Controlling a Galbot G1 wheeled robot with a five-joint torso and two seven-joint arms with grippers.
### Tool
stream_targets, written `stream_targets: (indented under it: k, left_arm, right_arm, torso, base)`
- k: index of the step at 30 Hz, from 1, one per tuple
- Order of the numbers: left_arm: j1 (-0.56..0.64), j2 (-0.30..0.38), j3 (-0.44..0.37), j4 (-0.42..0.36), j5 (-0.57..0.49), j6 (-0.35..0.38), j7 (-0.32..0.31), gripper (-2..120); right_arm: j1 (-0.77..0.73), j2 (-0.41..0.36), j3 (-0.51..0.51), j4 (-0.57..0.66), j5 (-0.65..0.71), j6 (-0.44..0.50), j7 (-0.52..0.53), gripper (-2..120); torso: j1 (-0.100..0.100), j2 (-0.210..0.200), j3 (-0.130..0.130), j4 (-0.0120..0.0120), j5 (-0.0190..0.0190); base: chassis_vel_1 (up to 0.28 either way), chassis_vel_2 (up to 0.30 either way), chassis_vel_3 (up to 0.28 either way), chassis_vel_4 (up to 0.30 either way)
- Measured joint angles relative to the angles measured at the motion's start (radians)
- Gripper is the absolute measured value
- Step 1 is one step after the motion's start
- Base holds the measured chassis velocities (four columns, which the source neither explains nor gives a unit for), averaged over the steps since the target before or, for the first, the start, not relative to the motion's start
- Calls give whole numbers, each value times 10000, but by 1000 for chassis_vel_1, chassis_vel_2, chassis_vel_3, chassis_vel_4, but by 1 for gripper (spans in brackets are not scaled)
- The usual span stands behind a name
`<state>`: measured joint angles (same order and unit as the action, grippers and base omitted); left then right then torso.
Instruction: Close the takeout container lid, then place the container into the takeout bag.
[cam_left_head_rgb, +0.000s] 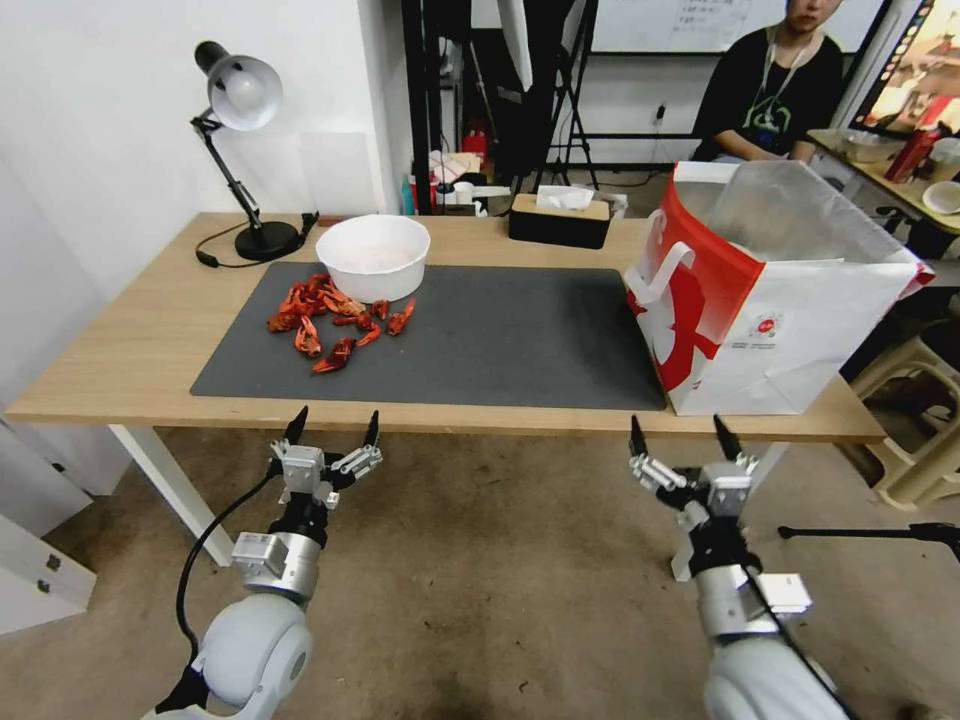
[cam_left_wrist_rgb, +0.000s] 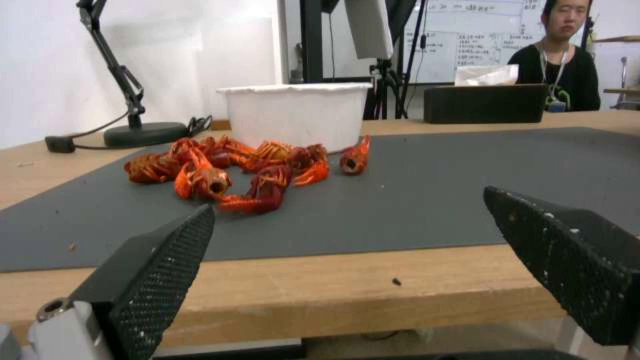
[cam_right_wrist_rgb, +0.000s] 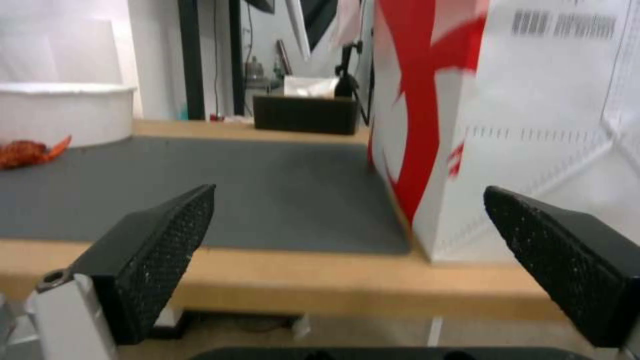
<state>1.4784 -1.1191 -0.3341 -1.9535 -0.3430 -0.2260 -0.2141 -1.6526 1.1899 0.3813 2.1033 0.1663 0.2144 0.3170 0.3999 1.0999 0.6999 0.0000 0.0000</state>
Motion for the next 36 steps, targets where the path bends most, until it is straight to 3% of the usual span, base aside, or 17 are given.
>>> stream_targets:
  k: [36]
  left_arm:
    - [115, 29, 19, -10, -114, -89, 70, 100]
  right_arm:
    - [40, 156, -132, -25, -13, -37, 127, 100]
  torso:
    - [1, 0, 1, 0, 0]
  base:
    - [0, 0, 0, 0]
